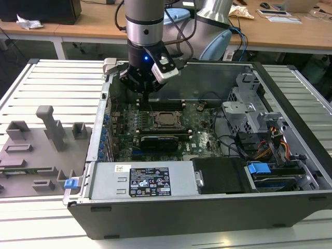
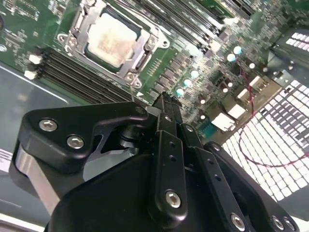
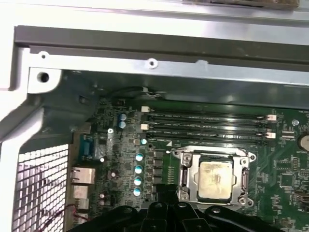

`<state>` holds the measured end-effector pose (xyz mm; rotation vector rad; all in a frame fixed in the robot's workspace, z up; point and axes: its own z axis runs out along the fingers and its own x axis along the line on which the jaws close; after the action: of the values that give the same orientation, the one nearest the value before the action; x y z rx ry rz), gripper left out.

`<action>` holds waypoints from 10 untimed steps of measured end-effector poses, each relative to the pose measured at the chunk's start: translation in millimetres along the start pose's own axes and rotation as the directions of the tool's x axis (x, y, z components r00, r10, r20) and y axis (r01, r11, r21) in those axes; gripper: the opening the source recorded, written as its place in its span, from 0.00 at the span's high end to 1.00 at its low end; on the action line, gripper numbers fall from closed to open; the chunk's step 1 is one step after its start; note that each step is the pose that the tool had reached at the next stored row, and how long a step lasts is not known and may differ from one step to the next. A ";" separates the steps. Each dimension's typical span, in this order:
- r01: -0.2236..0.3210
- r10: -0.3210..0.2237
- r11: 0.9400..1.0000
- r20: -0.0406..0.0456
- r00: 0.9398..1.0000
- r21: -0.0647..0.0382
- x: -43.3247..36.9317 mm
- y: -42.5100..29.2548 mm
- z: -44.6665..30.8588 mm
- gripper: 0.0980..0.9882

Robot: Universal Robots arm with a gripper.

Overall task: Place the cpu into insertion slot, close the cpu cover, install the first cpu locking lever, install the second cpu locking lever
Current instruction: 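Install the first cpu locking lever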

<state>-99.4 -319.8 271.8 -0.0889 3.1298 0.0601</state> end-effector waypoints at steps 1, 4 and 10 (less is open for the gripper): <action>0.000 0.000 1.000 0.000 1.000 0.000 2.3 0.6 0.1 0.99; 0.000 0.000 1.000 0.000 1.000 0.000 9.3 6.2 1.2 0.99; 0.001 -0.001 1.000 0.000 1.000 0.000 9.3 19.5 8.6 0.99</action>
<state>-109.7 -300.6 263.9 -0.0909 3.1296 0.0602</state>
